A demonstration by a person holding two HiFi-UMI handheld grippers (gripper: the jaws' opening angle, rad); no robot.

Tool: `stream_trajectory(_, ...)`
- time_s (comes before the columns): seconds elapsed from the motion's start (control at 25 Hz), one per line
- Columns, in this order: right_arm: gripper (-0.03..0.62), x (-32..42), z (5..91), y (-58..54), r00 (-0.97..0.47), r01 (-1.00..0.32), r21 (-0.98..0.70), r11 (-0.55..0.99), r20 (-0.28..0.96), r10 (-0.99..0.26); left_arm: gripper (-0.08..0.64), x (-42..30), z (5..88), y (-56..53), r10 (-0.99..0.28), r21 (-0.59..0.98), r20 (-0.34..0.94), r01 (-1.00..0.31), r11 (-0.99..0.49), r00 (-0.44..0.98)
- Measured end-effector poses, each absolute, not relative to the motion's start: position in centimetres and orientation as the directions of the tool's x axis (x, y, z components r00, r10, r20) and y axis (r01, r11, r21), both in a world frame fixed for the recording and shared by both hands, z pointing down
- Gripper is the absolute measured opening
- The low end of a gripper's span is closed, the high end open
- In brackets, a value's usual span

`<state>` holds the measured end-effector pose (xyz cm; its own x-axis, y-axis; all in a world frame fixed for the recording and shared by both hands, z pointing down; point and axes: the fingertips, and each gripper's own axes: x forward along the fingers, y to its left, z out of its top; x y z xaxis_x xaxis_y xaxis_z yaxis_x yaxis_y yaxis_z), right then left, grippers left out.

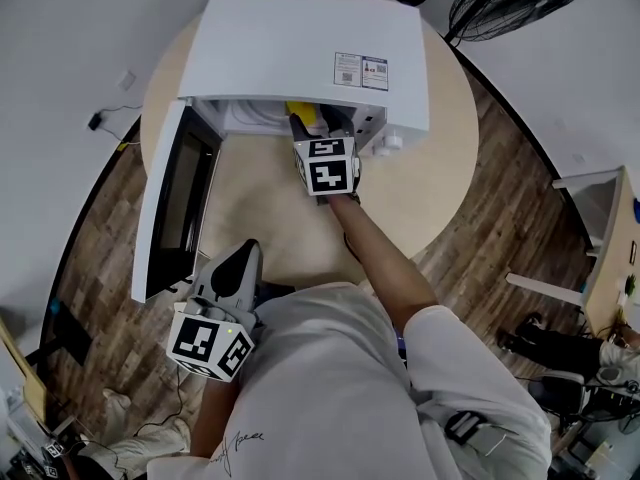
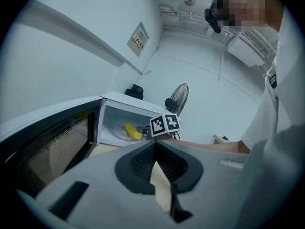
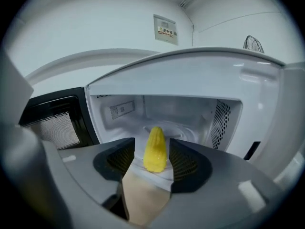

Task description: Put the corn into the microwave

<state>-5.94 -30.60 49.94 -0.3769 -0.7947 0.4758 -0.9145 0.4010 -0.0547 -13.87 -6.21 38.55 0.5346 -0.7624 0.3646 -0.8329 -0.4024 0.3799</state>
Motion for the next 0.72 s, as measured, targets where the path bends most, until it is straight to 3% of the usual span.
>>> stream_trajectory(0.72,0.193,-4.1,46.5,-25.6,-0.444,-0.890,-0.116,0.441,0.440,-0.780,-0.009,-12.0,37.1,-5.0,-0.784,0.407,0.301,-0.817,-0.409,0.542)
